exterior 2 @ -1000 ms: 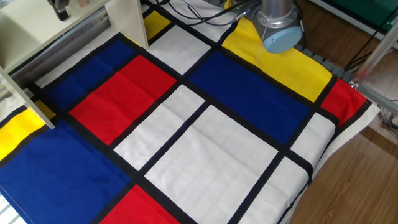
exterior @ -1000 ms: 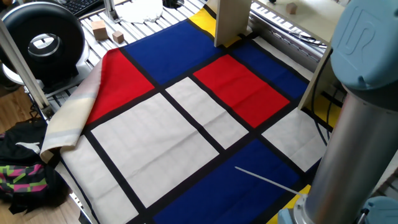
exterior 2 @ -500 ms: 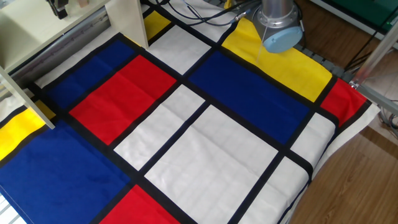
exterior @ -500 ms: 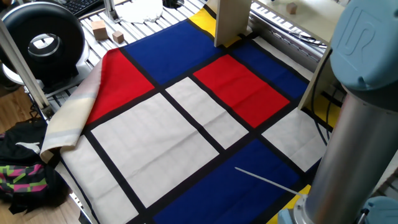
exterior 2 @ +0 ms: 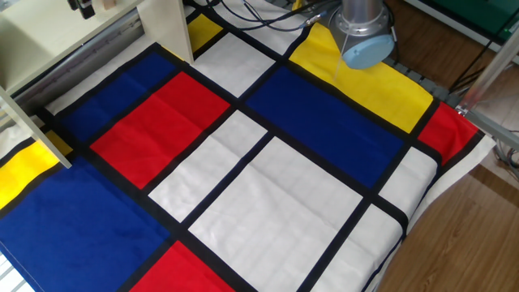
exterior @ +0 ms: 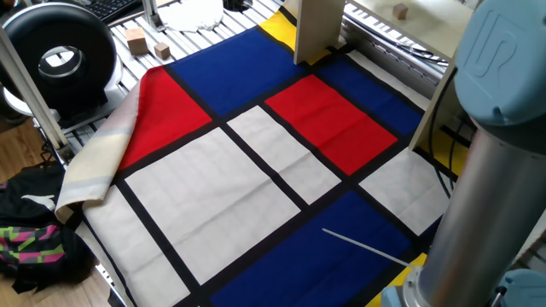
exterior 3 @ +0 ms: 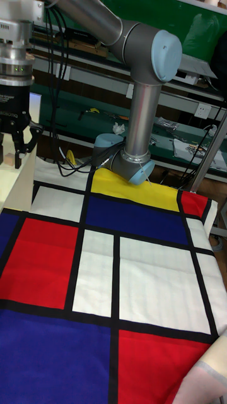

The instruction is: Take the object down from the shelf

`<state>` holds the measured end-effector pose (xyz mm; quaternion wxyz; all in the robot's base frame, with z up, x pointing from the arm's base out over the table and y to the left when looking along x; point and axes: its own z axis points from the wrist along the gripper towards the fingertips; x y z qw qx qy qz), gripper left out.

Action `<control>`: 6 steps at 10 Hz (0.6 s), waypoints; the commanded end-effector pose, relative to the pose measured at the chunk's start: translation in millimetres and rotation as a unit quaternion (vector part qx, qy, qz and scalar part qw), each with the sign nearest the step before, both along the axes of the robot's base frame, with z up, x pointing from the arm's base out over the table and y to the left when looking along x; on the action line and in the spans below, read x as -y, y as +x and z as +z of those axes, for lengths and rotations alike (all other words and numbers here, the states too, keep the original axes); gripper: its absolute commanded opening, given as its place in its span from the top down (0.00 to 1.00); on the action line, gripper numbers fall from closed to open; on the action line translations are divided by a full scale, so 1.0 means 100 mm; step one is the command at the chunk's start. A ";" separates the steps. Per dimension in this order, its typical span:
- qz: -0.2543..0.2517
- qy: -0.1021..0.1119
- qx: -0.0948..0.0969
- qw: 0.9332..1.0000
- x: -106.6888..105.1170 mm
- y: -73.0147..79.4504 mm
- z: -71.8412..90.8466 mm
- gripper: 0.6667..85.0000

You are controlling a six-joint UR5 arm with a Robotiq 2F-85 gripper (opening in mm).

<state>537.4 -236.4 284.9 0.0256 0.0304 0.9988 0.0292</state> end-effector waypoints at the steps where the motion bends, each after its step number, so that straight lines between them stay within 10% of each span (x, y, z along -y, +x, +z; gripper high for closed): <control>1: 0.009 0.007 0.005 1.000 -0.02 -0.07 0.01 0.54; 6: 0.004 0.016 0.022 1.000 0.00 -0.23 -0.16 0.48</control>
